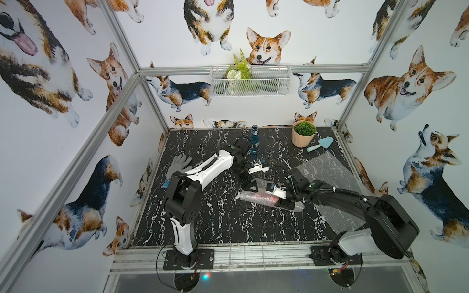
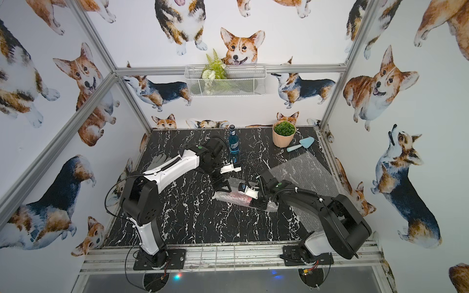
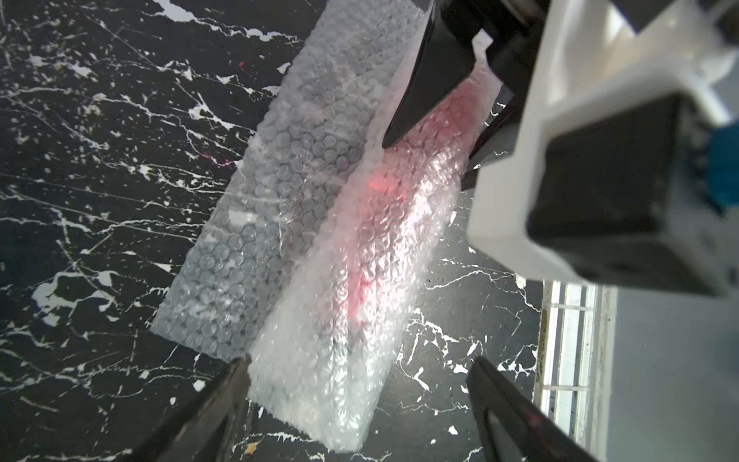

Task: Wrap wine bottles in bubble wrap
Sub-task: Wrap the wine bottle in bubble wrap.

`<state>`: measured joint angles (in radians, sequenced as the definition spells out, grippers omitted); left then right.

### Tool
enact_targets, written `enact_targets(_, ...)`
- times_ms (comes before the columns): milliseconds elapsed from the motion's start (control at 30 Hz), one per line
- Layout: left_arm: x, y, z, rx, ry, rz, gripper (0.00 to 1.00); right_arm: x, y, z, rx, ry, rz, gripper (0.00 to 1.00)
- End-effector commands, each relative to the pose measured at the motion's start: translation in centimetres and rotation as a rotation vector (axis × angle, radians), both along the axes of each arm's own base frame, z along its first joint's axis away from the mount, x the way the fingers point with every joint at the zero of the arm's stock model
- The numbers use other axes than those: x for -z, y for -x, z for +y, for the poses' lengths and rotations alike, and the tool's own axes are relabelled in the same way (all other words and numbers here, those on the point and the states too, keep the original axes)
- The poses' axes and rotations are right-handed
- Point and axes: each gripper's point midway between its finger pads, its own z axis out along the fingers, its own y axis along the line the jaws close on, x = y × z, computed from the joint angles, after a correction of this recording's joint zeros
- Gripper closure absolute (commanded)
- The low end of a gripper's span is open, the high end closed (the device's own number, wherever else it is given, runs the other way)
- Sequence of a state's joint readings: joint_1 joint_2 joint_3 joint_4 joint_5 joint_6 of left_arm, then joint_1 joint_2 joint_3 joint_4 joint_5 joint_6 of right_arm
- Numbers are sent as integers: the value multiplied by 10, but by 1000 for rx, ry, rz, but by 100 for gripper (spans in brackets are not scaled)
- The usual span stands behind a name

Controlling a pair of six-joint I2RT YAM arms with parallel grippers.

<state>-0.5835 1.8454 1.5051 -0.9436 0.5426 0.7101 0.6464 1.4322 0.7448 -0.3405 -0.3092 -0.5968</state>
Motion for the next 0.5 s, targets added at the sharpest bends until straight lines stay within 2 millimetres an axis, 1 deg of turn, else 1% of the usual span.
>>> enact_targets(0,-5,-4,2,-15,12,-20,12,-2,27,2,-20,-41,246,46)
enact_targets(133,-6,-6,9,-33,17,-19,12,-7,33,9,-45,-26,369,46)
enact_targets(300,-5,-6,19,-37,4,-13,12,-12,35,18,-66,-14,478,46)
enact_targets(367,-6,-6,22,-41,1,-20,12,-12,33,25,-83,-5,495,46)
enact_targets(467,-8,-9,27,-57,-9,-37,12,-7,29,37,-111,25,488,46)
